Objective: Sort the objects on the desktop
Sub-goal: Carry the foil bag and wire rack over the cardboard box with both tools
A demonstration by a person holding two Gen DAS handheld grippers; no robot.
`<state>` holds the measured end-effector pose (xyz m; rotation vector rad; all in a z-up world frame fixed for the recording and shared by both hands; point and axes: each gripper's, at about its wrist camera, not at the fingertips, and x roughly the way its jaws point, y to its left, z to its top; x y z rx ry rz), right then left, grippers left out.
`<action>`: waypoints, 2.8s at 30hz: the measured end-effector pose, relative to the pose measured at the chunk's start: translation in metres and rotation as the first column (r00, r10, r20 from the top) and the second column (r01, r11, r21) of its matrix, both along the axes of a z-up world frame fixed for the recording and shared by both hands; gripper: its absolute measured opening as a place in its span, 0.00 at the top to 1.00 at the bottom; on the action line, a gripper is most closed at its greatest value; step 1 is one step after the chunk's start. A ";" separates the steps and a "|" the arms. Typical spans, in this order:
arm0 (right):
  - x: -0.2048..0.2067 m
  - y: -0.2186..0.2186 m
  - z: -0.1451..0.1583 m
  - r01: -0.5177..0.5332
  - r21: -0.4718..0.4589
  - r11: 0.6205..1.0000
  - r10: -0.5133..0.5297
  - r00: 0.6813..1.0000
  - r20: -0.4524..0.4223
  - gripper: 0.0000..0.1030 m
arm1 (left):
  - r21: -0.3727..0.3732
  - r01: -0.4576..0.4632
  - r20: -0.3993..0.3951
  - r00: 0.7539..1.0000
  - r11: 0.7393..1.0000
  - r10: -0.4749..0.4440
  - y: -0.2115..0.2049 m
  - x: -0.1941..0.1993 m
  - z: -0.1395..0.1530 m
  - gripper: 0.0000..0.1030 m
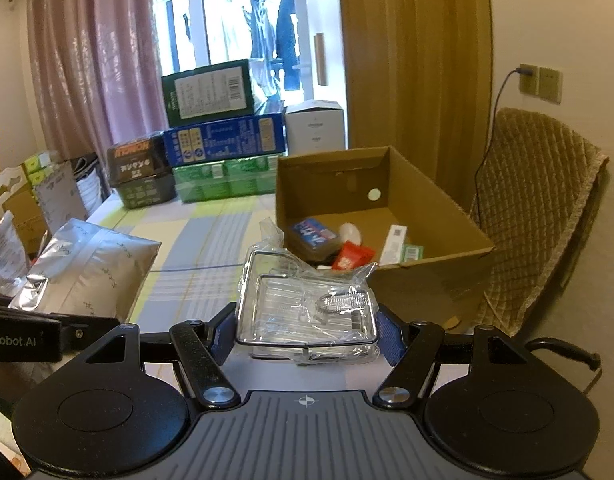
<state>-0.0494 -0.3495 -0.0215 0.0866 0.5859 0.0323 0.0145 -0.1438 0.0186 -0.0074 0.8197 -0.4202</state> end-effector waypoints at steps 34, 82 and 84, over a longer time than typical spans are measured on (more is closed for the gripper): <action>0.004 -0.071 0.018 0.104 -0.028 0.994 -0.104 0.995 0.003 0.35 | -0.034 0.134 0.039 0.990 0.990 -0.132 -0.085 0.015 0.019 0.65; 0.092 -0.117 0.028 0.079 -0.084 0.993 -0.080 0.997 0.000 0.35 | -0.048 0.148 0.054 0.988 0.988 -0.145 -0.139 0.091 0.022 0.65; 0.097 -0.119 0.027 0.077 -0.087 0.993 -0.078 0.997 -0.005 0.35 | -0.048 0.148 0.055 0.988 0.988 -0.146 -0.141 0.094 0.021 0.65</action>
